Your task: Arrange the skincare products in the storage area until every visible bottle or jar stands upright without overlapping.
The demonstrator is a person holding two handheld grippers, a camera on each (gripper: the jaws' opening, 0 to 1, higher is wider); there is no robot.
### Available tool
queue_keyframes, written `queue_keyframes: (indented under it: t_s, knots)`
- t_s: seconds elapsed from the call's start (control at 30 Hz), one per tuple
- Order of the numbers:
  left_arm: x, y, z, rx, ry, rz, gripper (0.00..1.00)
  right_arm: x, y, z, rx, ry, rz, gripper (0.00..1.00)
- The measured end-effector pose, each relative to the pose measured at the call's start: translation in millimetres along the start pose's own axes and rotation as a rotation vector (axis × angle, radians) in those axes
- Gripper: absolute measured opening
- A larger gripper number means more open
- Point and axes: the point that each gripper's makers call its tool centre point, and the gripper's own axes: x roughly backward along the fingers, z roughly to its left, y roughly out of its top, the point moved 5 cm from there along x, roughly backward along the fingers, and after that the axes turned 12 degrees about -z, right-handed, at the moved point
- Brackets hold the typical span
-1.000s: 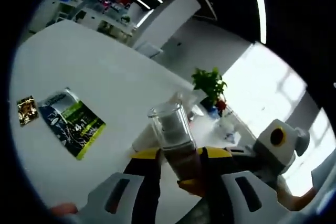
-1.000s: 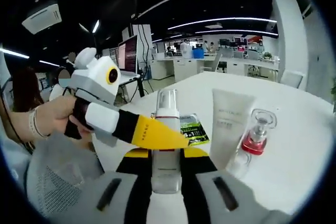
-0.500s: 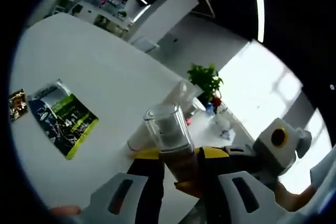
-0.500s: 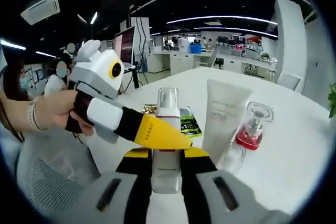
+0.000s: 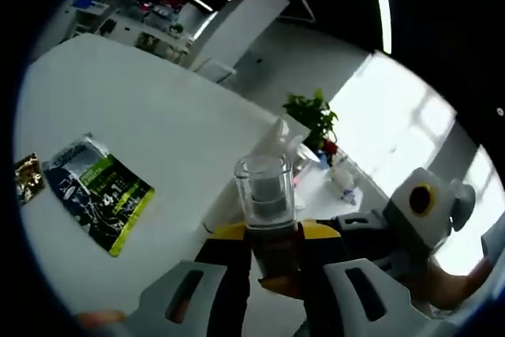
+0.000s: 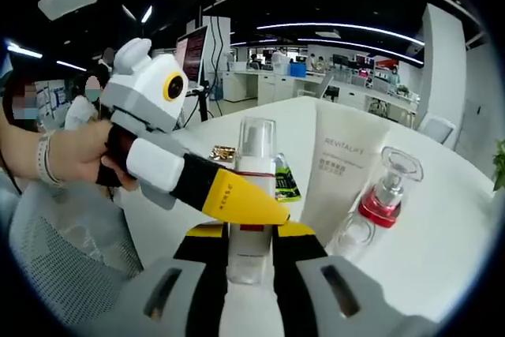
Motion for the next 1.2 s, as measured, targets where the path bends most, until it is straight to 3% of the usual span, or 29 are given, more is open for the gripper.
queue_keyframes:
  t_s: [0.37, 0.7, 0.9, 1.03, 1.2]
  knots:
    - [2.0, -2.7, -5.3, -0.088, 0.020, 0.016, 0.17, 0.2, -3.4, 2.4, 0.009, 0.013, 0.020, 0.20]
    - [10.9, 3.6, 13.6, -0.130, 0.125, -0.002, 0.17, 1.8, -2.1, 4.4, 0.035, 0.017, 0.023, 0.16]
    - [15.9, 4.1, 21.9, -0.142, 0.176, 0.002, 0.17, 5.4, 4.4, 1.0, -0.010, 0.000, -0.022, 0.15]
    - [15.9, 0.6, 26.6, -0.145, 0.186, 0.024, 0.17, 7.6, 11.8, -0.6, -0.013, -0.018, -0.069, 0.12]
    - [14.6, -5.2, 27.1, -0.164, 0.191, 0.057, 0.17, 8.5, 13.4, -1.5, -0.029, -0.025, -0.081, 0.14]
